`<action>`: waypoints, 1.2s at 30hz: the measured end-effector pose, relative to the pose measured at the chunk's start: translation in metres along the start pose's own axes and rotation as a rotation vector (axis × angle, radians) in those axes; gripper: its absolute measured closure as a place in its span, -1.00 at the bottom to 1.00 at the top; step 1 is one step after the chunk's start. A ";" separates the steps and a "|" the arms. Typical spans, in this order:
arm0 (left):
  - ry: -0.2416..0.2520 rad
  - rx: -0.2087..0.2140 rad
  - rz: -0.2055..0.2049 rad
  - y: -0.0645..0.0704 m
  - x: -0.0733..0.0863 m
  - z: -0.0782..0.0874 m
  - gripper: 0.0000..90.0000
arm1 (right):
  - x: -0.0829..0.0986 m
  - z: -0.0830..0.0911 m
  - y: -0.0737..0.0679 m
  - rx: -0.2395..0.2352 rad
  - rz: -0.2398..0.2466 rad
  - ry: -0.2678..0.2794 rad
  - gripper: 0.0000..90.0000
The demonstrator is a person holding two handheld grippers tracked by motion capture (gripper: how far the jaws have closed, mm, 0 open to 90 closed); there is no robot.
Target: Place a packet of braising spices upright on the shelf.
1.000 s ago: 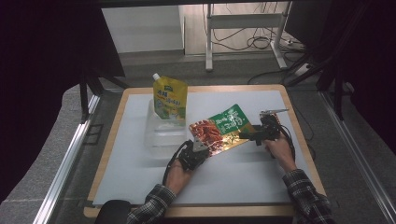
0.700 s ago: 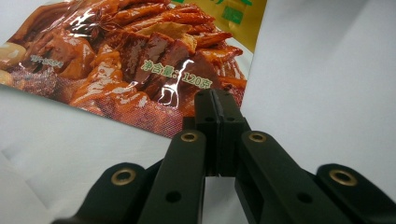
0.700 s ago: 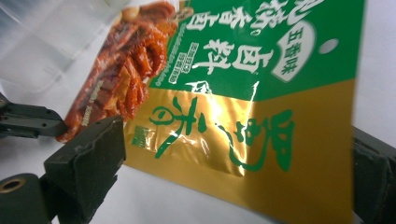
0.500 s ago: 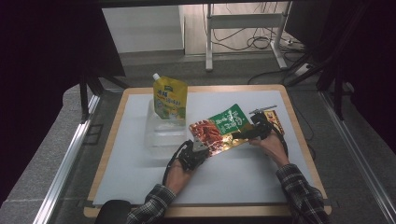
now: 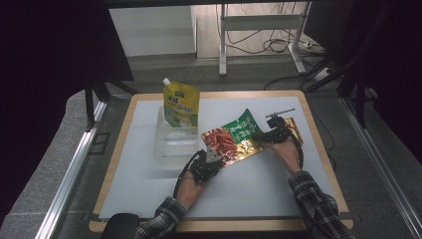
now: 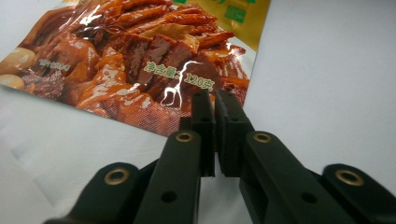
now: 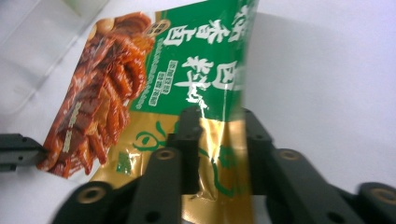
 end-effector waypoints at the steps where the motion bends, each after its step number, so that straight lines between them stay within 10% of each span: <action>1: 0.002 -0.004 0.004 0.000 0.000 0.000 0.90 | 0.000 0.000 0.000 0.007 -0.008 0.001 0.75; 20: 0.115 0.022 0.077 0.002 0.001 0.033 0.32 | -0.028 0.027 -0.021 -0.005 0.088 0.033 0.98; 36: 0.152 0.004 0.033 0.010 0.004 0.056 -0.50 | -0.060 0.048 -0.061 -0.085 0.160 0.077 0.98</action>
Point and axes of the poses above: each handheld gripper's, and its own axes: z roughly backward along the jaws, x roughly out of its underside, y roughly to its right, the point moved 3 cm from there along -z, roughly forward along the jaws, and after that the axes turned 8 degrees about y, right-handed, at the moved point
